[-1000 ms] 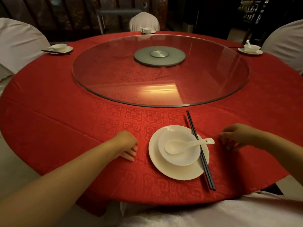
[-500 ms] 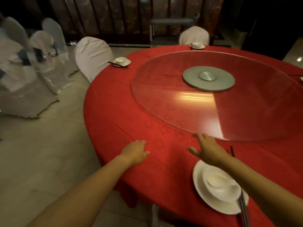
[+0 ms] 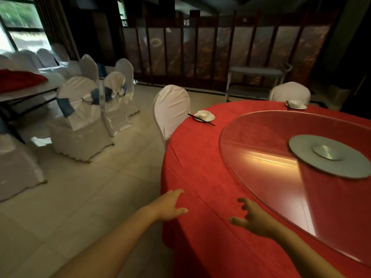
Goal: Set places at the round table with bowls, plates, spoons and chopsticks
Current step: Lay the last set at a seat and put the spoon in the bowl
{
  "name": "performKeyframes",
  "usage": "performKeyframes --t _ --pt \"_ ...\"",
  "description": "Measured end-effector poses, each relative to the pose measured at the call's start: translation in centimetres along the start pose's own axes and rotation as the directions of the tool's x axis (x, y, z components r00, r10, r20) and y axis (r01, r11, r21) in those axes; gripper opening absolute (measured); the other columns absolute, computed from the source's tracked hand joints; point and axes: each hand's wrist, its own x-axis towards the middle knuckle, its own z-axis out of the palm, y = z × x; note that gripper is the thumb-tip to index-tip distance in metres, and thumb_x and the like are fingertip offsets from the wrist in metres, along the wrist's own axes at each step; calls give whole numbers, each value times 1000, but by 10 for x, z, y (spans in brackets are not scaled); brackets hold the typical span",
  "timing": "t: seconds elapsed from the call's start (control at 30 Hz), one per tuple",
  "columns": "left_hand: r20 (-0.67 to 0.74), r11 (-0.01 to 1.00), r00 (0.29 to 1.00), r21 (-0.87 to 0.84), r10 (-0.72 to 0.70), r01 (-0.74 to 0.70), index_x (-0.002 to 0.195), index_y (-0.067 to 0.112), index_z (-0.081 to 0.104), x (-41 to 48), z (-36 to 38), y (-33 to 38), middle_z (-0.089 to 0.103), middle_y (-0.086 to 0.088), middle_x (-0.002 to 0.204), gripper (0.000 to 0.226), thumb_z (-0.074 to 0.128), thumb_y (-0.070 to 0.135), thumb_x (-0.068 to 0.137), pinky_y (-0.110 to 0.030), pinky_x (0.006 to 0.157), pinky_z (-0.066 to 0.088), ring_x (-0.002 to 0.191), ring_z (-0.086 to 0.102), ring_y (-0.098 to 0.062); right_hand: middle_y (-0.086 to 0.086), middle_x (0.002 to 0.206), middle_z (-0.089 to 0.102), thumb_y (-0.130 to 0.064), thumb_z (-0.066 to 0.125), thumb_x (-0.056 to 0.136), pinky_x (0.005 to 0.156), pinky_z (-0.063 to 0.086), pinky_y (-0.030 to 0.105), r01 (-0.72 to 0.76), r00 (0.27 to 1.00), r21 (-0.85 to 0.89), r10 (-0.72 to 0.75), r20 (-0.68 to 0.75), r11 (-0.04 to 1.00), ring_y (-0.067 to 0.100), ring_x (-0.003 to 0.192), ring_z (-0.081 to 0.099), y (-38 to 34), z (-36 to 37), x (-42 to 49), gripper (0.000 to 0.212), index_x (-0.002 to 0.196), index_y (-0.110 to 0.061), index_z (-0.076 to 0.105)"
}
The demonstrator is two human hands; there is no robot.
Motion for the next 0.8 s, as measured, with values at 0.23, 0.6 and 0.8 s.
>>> performKeyframes --t 0.23,0.6,0.8 --pt "-61 979 997 -198 -57 44 141 8 33 51 -103 -101 53 -16 128 61 59 30 90 -20 68 50 107 57 -22 18 136 46 -42 65 83 97 41 29 -104 992 59 108 -58 993 25 120 52 -98 15 93 74 139 -7 32" --pt "-33 936 999 -351 -41 27 140 10 34 195 -224 -185 51 -10 106 56 58 23 91 -23 56 46 89 51 -19 15 118 57 -39 61 87 65 41 24 -209 971 140 222 -84 968 18 89 49 -173 -14 274 66 138 -5 34" --pt "-16 957 1000 -291 8 -12 140 15 36 315 -303 -214 53 -14 126 56 58 28 90 -34 73 55 101 57 -23 21 120 58 -36 58 89 63 48 31 -261 953 253 291 -88 931 25 86 59 -208 -32 407 61 136 -5 34"
